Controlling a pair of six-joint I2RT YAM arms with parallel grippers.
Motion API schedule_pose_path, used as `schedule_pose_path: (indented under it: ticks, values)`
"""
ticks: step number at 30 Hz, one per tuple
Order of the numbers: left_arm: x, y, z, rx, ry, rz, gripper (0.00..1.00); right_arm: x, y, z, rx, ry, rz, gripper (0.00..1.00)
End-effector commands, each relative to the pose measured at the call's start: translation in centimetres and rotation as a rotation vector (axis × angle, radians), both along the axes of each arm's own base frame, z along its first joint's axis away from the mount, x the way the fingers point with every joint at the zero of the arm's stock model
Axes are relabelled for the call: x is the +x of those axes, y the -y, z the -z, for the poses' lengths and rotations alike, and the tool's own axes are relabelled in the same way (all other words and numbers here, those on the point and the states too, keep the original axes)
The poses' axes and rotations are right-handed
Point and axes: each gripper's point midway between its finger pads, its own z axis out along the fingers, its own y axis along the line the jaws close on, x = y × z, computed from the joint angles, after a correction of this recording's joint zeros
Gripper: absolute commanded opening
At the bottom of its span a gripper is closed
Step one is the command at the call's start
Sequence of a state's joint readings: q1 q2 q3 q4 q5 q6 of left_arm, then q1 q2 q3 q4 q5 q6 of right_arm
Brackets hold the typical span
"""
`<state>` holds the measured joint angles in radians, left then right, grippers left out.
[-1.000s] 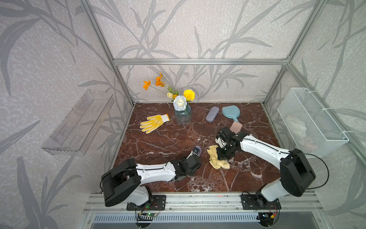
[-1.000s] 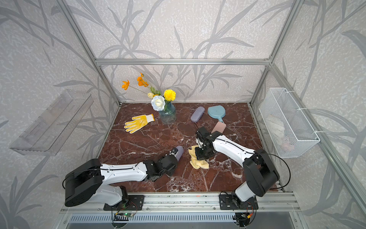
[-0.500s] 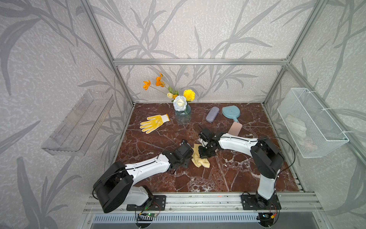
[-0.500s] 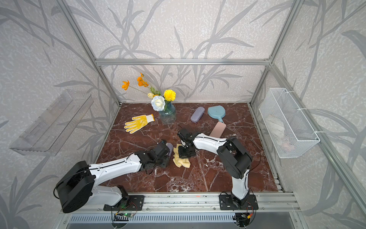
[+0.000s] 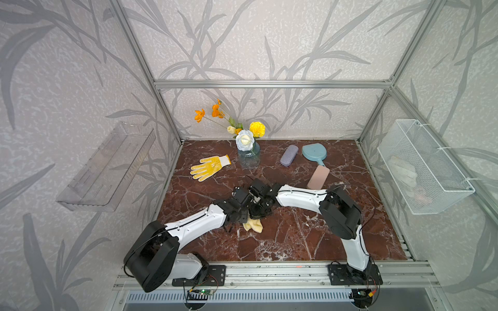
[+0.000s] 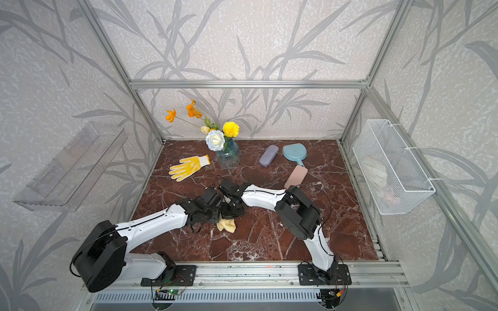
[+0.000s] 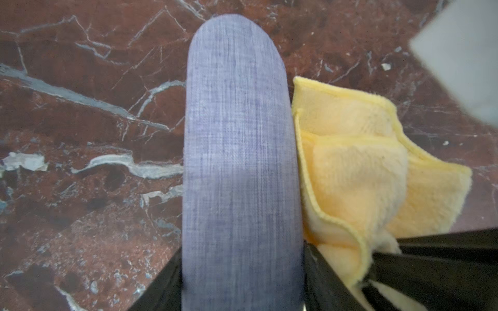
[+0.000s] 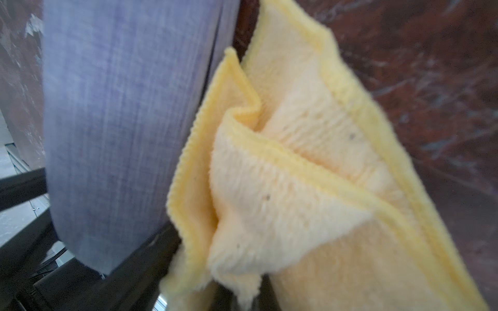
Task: Wipe the eyeglass case
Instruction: Place the eyeglass case at the center of the board.
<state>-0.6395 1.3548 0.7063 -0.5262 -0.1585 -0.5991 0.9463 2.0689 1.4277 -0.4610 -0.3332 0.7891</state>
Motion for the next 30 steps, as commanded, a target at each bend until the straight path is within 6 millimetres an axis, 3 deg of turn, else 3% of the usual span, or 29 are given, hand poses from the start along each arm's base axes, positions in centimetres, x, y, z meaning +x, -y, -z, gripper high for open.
schedule_pose_path:
  ticks: [1,5,9,11,15,21,25,30]
  values:
    - [-2.1,-1.7,1.8,0.07,-0.129,-0.028,0.39,1.4,3.2,-0.4,-0.033,0.035,0.129,0.0]
    - [-2.4,-1.8,2.8,0.077,-0.164,-0.033,0.4,2.8,7.4,-1.3,-0.045,0.052,0.196,0.0]
    - [-2.2,-2.0,3.4,0.103,-0.182,-0.045,0.42,2.8,9.3,-2.0,-0.053,0.068,0.187,0.0]
    - [-2.0,-2.0,3.5,0.117,-0.188,-0.038,0.45,2.6,9.5,-1.9,-0.058,0.071,0.187,0.0]
    - [-2.0,-2.3,3.5,0.154,-0.212,-0.021,0.61,2.4,9.1,-1.1,-0.039,0.039,0.207,0.0]
    - [-2.1,-2.7,3.0,0.165,-0.2,-0.02,0.75,2.7,8.5,-1.3,-0.028,0.052,0.203,0.0]
    - [-2.1,-2.9,2.7,0.161,-0.188,-0.025,0.78,2.8,8.3,-1.5,-0.029,0.056,0.182,0.0]
    - [-1.7,-2.9,0.8,0.136,-0.129,-0.029,0.8,3.0,8.3,-1.9,-0.032,0.072,0.166,0.0]
